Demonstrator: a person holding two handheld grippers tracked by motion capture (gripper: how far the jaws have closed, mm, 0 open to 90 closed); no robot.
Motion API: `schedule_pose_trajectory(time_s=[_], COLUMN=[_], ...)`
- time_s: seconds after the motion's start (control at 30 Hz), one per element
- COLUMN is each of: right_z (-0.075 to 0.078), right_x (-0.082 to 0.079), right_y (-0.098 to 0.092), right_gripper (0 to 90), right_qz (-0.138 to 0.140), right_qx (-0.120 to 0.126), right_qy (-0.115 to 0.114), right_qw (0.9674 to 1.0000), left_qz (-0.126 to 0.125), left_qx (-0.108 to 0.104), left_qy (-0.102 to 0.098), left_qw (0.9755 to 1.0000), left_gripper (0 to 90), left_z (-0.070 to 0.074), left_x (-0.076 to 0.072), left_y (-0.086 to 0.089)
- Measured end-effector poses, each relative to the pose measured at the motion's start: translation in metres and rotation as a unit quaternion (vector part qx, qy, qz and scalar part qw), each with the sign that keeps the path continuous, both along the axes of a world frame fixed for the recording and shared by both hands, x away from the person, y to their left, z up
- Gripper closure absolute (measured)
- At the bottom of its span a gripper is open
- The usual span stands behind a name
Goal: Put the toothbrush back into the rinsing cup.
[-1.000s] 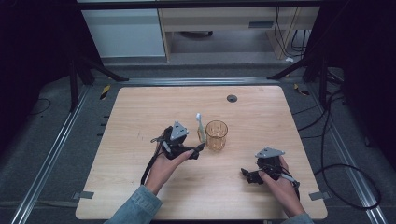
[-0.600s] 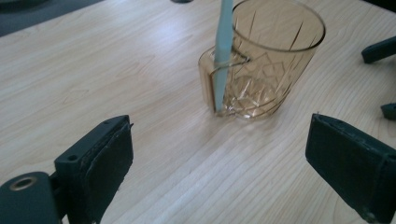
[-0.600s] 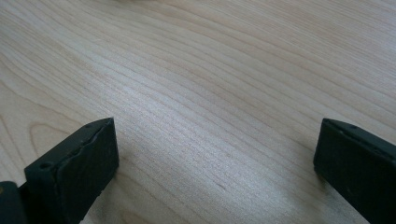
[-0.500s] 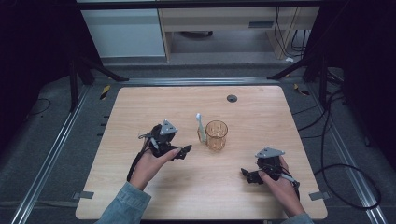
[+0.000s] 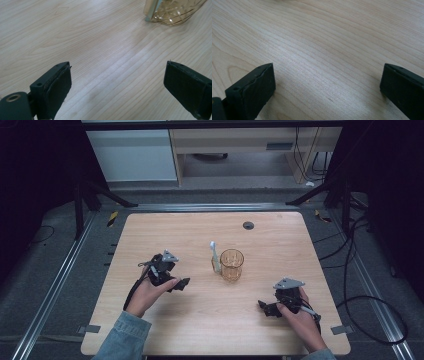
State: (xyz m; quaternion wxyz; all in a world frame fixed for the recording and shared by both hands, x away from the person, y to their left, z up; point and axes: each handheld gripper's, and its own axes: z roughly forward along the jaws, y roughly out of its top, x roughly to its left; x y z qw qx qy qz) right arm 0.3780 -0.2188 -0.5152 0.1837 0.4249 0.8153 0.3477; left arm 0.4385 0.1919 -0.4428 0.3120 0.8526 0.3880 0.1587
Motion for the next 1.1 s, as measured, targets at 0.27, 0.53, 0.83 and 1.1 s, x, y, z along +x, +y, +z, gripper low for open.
schedule_pose_trajectory(time_s=[0.27, 0.53, 0.83, 1.1], right_z=[0.000, 0.000, 0.000, 0.000], right_x=[0.000, 0.000, 0.000, 0.000], right_y=[0.000, 0.000, 0.000, 0.000], right_gripper=[0.3, 0.4, 0.3, 0.4], right_qz=[0.000, 0.000, 0.001, 0.001], right_qx=[0.000, 0.000, 0.000, -0.001], right_qy=[0.000, 0.000, 0.000, 0.001], right_qw=[1.0000, 1.0000, 1.0000, 1.0000], left_qz=[0.028, 0.058, 0.079, 0.106], left_qx=[0.010, -0.003, -0.019, -0.011], left_qy=[0.016, 0.013, -0.005, -0.002], left_qw=[0.9994, 0.9983, 0.9967, 0.9943], left_gripper=[7.5, 7.3, 8.1, 8.1], left_z=[-0.017, -0.023, -0.028, -0.038], left_x=[0.006, 0.012, 0.017, 0.021], left_y=[0.019, 0.060, 0.091, 0.110])
